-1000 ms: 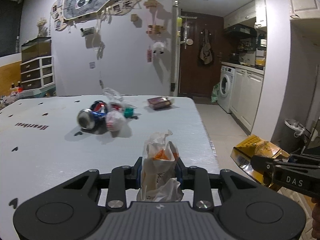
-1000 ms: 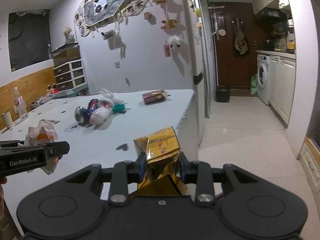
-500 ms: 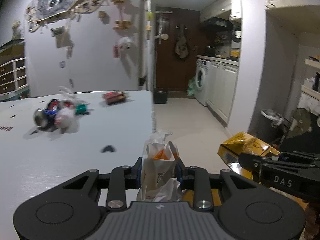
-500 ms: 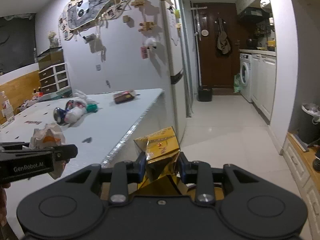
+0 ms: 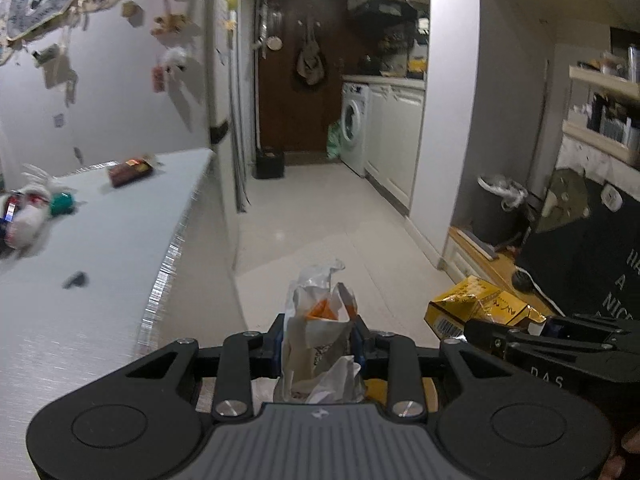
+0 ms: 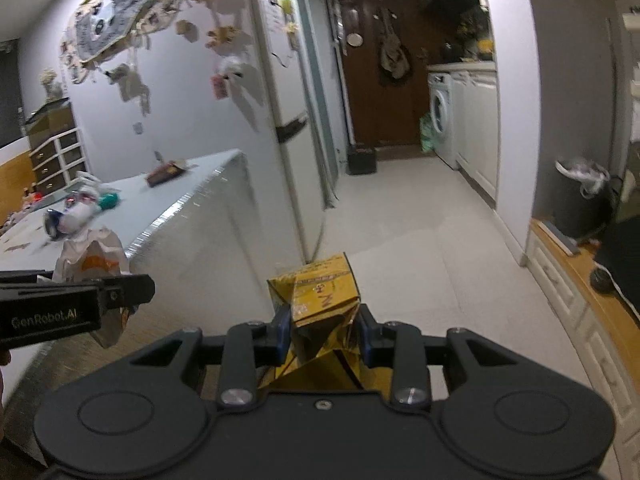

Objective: Collect trash
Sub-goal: 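Carry the tissue bundle and yellow box over the trash bin, then open the left tool to drop the tissue while the right tool releases the yellow box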

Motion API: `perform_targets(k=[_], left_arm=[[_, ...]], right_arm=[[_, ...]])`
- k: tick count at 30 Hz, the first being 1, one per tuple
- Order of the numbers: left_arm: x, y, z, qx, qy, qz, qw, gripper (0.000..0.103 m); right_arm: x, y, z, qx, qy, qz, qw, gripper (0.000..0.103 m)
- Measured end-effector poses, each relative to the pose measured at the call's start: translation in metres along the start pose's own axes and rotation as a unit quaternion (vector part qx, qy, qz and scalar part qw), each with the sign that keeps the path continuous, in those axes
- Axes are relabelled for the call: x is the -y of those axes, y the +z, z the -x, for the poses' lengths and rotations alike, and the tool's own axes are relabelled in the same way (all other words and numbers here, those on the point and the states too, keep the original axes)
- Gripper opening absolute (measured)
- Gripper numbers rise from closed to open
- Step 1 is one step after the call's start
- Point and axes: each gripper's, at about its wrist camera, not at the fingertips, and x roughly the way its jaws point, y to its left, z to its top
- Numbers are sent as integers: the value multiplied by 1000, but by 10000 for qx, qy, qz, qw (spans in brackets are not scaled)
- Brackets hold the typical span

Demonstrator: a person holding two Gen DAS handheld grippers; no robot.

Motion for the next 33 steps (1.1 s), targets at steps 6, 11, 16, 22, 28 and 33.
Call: perform_targets(k=[6,11,16,22,28,33], left_arm=[[17,-14,-46,-482,-239,-26,9985,33],[27,-29,-90,-958,-364,-36,9947,33],[30,-45,-131,-1413,-464,-47,9889,33],[22,-64,-174,-1985,-558,36,9785,34],[15,-77,-209,-2404,-609,49,9687,35],[11,-87,-228,-2662,-632,-56,9618,35]], right_arm=[[31,-16,-19,-275,-155,-187,9993,34],[50,-29,-40,-649,-219,-281,9973,34],[61,-37,-72,-1108,-167,-331,9932,34],[63,-39,-116,-1670,-35,-273,9856,34],[58,-38,-156,-2184,25,169,9757,35],[53,-40,-186,-2586,67,445,9649,35]])
